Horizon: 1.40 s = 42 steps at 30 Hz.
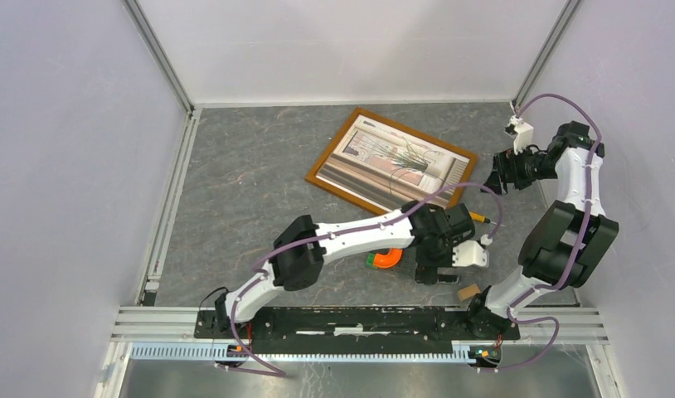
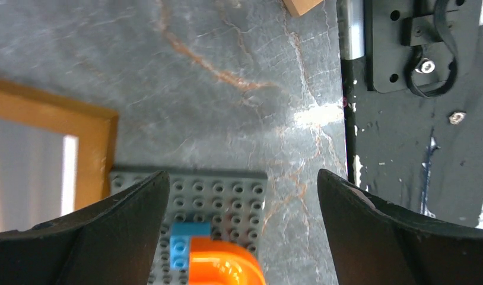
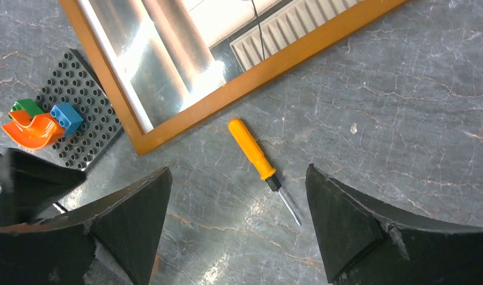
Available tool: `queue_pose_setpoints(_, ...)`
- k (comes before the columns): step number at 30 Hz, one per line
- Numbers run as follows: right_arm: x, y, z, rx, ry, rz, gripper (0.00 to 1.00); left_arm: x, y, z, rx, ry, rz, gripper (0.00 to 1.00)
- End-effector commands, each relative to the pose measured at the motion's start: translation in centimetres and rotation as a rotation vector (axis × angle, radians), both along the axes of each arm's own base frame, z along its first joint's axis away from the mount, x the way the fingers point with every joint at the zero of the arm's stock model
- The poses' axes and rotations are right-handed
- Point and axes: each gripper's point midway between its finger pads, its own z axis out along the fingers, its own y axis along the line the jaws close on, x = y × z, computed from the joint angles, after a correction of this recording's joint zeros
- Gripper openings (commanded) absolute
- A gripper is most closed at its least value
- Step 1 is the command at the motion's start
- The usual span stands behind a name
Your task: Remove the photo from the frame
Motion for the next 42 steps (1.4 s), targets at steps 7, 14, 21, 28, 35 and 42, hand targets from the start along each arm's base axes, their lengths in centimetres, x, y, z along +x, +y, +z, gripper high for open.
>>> queue_pose_setpoints(7, -1.5, 0.0, -0.2, -0.011, 0.015, 0.034, 0.89, 1.9, -1.5, -4.8, 0.065, -0.116, -0.082, 0.94)
queue_pose_setpoints(14, -1.3, -0.3, -0.2, -0.022, 0.021, 0.044, 0.89, 3.4, 1.2, -7.7, 0.163, -0.141, -0.093, 0.94)
queue_pose_setpoints(21, -0.6, -0.2, -0.4, 0.003, 0.021, 0.045, 0.89, 4.9, 7.6, -8.5, 0.269, -0.078, -0.068, 0.93)
queue_pose_setpoints(28, -0.2, 0.4, -0.7, 0.031, 0.025, 0.057, 0.89, 6.1, 14.9, -8.6, 0.352, -0.039, -0.019, 0.93)
queue_pose_setpoints(35, 0.9, 1.8, -0.9, 0.028, 0.017, 0.082, 0.89, 6.1, 25.2, -8.7, 0.429, 0.009, 0.029, 0.94)
queue_pose_setpoints(42, 2.2, 3.2, -0.7, 0.025, 0.011, 0.110, 0.89, 5.5, 35.4, -8.8, 0.493, 0.053, 0.112, 0.93)
